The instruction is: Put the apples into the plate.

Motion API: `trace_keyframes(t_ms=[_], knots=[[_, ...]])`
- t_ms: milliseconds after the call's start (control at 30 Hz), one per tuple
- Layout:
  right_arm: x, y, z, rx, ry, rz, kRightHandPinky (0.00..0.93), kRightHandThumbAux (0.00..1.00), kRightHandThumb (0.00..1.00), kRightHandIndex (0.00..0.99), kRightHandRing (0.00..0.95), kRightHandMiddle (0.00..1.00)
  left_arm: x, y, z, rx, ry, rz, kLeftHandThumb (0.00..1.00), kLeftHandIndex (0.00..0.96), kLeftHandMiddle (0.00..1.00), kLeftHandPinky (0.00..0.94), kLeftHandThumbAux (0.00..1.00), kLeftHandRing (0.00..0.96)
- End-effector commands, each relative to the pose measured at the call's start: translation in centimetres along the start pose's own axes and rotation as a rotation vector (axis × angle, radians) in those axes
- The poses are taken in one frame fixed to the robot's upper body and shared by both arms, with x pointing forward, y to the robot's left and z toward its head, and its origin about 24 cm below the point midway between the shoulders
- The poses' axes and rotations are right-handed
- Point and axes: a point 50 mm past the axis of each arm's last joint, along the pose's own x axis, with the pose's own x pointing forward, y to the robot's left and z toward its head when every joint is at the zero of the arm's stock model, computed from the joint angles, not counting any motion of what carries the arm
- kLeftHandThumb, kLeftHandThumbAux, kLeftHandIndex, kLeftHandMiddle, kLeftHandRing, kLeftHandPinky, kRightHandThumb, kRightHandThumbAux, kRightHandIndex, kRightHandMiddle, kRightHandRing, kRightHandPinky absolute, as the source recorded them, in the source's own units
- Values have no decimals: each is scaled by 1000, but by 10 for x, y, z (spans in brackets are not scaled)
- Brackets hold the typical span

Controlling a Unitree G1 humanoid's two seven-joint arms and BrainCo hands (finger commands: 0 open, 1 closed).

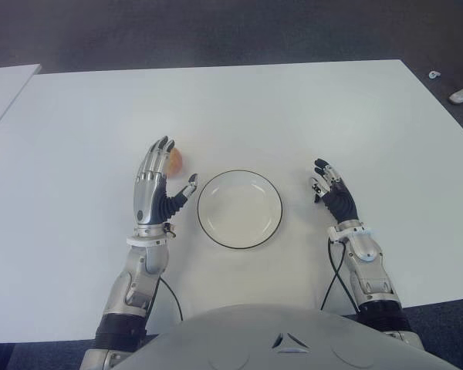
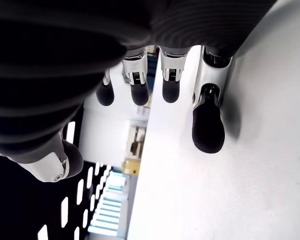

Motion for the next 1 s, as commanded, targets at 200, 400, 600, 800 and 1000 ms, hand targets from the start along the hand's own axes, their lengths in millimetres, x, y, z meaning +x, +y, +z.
trace_keyframes(t_ms=[200,400,600,800,1000], knots=[[-17,13,-44,19,250,41,0,510,99,0,0,0,12,6,-13,236,-128,-42,173,79,84,1,405,39],[-15,14,-45,23,250,39,0,507,94,0,0,0,27,13,-24,320,-149,-74,204,72,73,0,364,22],[-15,14,-44,30,246,38,0,507,94,0,0,0,48,21,-38,366,-129,-123,237,68,61,0,336,9],[-15,15,-44,35,243,34,0,508,90,0,0,0,55,23,-47,381,-93,-188,240,60,51,0,324,1],[-17,15,-43,33,241,35,0,502,81,0,0,0,63,24,-60,388,-47,-250,241,55,46,0,328,0]])
